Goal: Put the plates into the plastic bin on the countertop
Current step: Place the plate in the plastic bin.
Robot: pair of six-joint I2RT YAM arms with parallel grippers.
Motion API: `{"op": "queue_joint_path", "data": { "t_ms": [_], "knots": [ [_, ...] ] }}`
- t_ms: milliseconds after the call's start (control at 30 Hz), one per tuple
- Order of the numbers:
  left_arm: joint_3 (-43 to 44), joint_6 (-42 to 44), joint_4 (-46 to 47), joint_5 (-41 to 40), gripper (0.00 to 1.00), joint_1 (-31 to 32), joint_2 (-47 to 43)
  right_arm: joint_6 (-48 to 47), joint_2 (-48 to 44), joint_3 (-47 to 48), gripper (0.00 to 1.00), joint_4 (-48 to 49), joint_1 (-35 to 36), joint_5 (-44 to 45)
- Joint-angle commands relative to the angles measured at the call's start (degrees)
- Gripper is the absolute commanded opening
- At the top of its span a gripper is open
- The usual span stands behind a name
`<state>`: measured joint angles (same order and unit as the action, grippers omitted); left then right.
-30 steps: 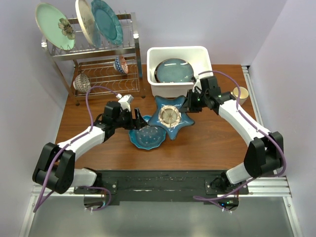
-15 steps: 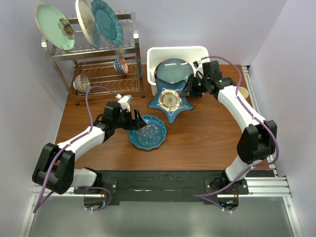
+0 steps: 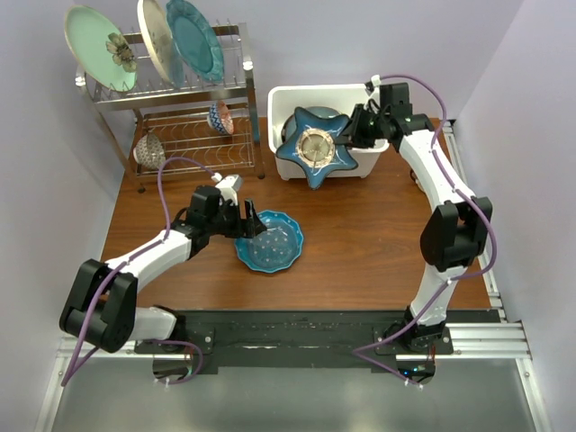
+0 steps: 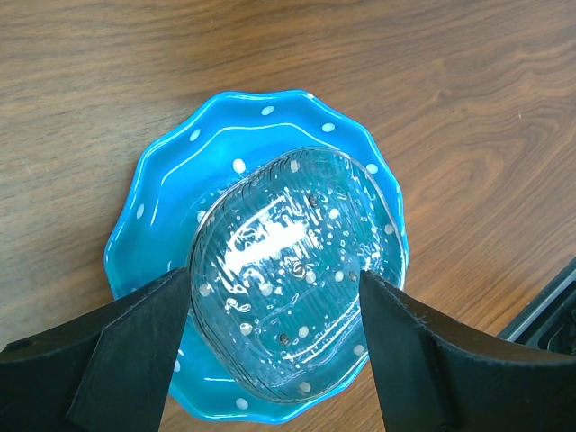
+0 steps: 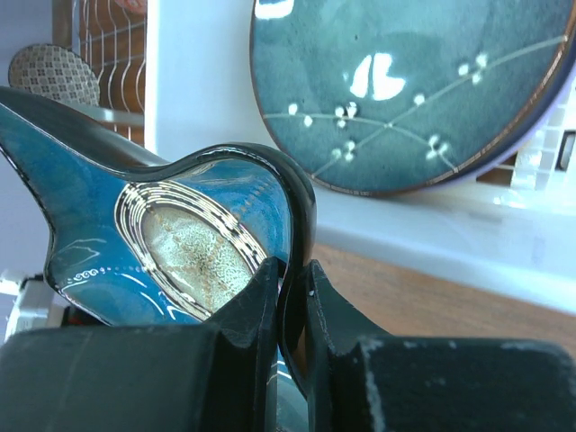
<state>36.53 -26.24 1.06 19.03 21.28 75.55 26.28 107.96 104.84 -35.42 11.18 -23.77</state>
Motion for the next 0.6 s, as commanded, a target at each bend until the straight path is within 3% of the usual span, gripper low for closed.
{"op": "queue_joint_path", "data": {
  "t_ms": [0, 567],
  "knots": [
    [1.08, 1.63, 0.87, -0.57, 0.80, -0.36, 0.30, 4.48, 0.39, 8.70, 0.00, 3.43, 0.07, -4.71],
    [1.00, 1.72, 0.79, -0.39, 0.80, -0.36, 0.74, 13.79, 11.66, 20.15, 0.00, 11.15, -1.95, -5.76]
  ]
}}
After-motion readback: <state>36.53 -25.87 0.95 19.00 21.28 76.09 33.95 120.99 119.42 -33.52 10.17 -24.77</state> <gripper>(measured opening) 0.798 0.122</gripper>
